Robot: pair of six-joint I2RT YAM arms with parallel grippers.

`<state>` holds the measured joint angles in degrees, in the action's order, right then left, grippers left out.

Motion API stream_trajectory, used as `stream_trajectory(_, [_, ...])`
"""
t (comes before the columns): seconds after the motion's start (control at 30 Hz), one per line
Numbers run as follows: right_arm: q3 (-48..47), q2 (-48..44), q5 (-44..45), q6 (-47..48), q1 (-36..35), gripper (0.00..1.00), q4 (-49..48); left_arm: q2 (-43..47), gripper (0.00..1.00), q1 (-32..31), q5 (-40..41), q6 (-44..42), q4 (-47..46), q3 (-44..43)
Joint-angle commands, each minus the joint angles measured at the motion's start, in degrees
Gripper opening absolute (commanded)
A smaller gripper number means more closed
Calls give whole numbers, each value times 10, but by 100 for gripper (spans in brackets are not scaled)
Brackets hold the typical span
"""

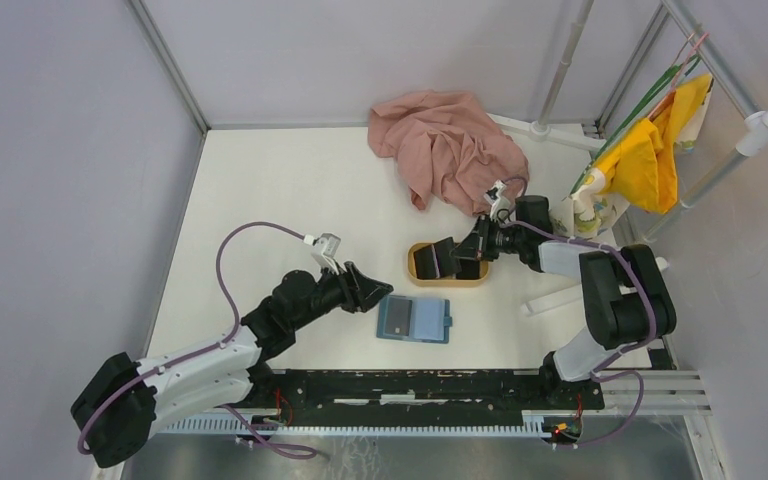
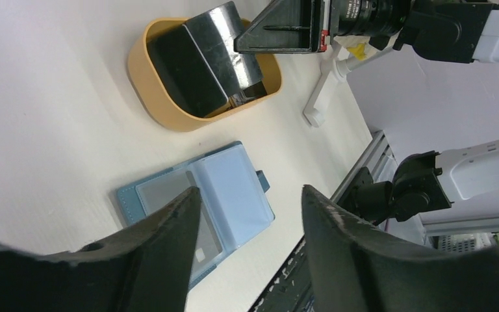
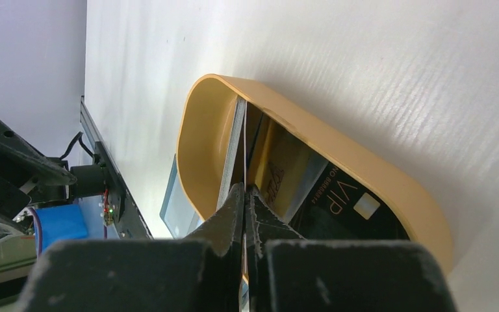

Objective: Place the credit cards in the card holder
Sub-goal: Pick up the credit card from the storage box.

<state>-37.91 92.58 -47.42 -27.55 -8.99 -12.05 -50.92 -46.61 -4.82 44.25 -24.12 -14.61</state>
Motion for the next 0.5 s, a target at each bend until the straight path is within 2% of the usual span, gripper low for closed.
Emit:
stream_trajectory(0.0, [-7,-41,-2,18,16,0,-4,25,68,2,29,-53,-52,23])
stream_trajectory(0.03, [-6,-46,-5,19,19,0,-5,26,78,2,31,-56,-55,27])
stream_trajectory(0.13, [-4,-58,-17,21,26,0,-7,30,98,2,24,-60,-30,22])
stream_trajectory(0.33, [4,-86,-48,20,35,0,-23,75,100,2,9,-45,-54,50])
stream_trajectory(0.47, [25,-98,-96,-2,37,0,-77,120,100,2,-19,-44,-80,74])
